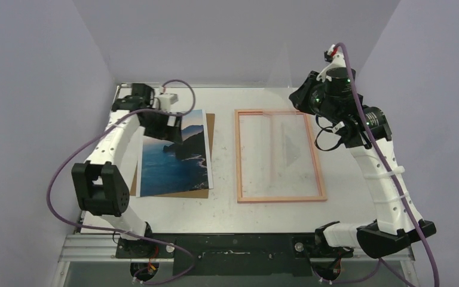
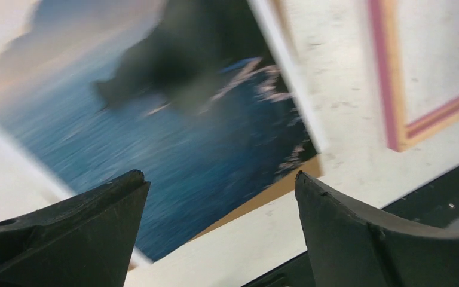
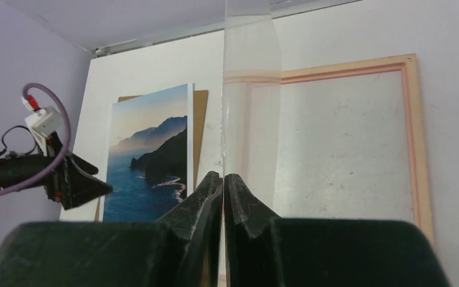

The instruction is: Put the photo into the frame

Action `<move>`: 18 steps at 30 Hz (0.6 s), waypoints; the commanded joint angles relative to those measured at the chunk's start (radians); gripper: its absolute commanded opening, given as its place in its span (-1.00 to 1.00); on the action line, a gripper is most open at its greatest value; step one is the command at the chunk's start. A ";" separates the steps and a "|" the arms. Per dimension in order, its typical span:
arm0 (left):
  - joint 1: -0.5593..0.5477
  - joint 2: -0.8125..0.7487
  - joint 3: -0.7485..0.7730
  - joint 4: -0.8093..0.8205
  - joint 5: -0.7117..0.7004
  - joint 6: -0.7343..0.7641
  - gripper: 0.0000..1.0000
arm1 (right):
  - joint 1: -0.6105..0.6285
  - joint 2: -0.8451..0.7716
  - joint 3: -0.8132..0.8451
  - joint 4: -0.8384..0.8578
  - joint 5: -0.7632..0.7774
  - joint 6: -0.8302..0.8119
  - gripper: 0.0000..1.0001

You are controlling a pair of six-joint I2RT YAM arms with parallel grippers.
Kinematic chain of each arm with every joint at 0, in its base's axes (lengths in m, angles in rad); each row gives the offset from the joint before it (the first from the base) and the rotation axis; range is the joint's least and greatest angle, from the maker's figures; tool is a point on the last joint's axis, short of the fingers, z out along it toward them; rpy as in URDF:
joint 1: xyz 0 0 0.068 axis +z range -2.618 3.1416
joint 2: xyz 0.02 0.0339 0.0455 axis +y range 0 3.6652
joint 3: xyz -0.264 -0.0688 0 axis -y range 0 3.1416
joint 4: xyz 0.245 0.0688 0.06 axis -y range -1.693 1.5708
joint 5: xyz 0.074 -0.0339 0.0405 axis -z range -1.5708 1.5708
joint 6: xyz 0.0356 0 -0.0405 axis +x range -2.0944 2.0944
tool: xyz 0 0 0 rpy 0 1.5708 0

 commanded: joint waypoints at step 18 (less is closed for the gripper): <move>-0.687 0.604 0.431 0.169 -0.122 -0.313 0.87 | -0.048 -0.168 -0.059 -0.089 0.170 0.005 -0.89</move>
